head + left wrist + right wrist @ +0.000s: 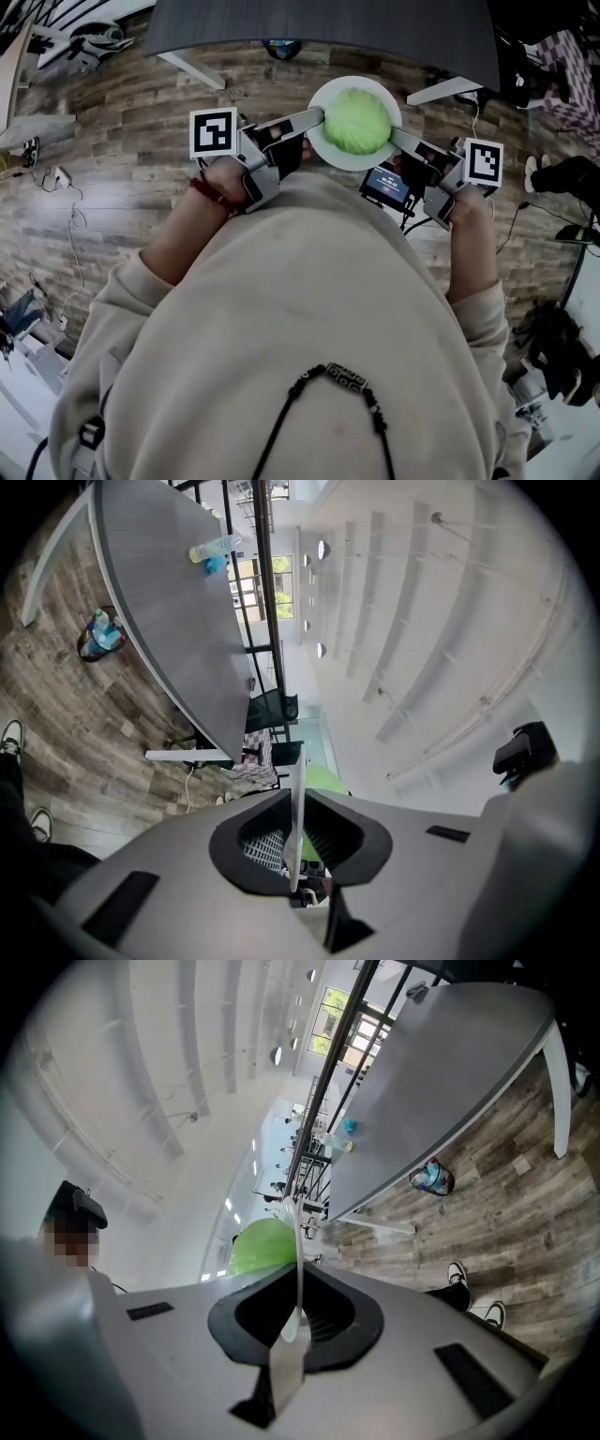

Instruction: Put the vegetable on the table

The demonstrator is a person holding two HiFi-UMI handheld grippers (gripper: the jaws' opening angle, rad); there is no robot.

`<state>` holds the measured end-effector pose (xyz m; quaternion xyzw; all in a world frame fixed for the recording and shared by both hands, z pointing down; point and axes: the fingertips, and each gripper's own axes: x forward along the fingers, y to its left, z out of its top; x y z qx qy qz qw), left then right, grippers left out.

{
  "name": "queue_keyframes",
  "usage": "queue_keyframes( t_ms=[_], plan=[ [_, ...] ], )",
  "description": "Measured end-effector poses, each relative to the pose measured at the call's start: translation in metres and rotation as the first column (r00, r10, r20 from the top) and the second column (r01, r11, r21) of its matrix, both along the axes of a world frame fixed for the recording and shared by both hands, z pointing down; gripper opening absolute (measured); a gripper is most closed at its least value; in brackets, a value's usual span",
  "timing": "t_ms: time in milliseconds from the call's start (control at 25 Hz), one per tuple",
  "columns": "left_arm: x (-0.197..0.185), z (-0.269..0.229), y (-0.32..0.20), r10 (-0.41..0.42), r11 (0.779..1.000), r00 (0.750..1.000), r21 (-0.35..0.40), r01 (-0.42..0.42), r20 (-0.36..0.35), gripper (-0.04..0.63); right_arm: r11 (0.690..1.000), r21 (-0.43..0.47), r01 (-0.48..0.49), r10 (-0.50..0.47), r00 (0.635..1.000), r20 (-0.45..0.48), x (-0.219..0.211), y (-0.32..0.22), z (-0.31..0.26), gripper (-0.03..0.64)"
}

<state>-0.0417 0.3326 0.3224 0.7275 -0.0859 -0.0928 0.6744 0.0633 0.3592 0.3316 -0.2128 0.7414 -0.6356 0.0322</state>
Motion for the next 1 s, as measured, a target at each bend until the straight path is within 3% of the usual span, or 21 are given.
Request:
queue_keyframes(
  t_ms=[200, 560, 800, 1000],
  plan=[
    [-0.001, -0.01, -0.016, 0.051, 0.999, 0.999, 0.01, -0.051, -0.011, 0.041, 1.0, 0.004, -0.031, 0.031, 0.999, -0.031, -0.003, -0.012, -0.01, 0.028],
    [-0.027, 0.002, -0.122, 0.1, 0.995, 0.995, -0.017, -0.101, -0.031, 0.041, 0.996, -0.025, -0.089, 0.088, 0.995, -0.047, -0.03, -0.112, -0.001, 0.028],
    [-0.053, 0.001, -0.165, 0.101, 0.995, 0.994, -0.015, -0.102, -0.051, 0.041, 0.992, -0.025, -0.127, 0.126, 0.991, -0.048, -0.059, -0.151, -0.003, 0.026],
    [-0.074, 0.008, -0.18, 0.098, 0.995, 0.994, -0.024, -0.1, -0.056, 0.041, 0.995, -0.025, -0.094, 0.091, 0.992, -0.089, -0.077, -0.169, -0.002, 0.028]
  ],
)
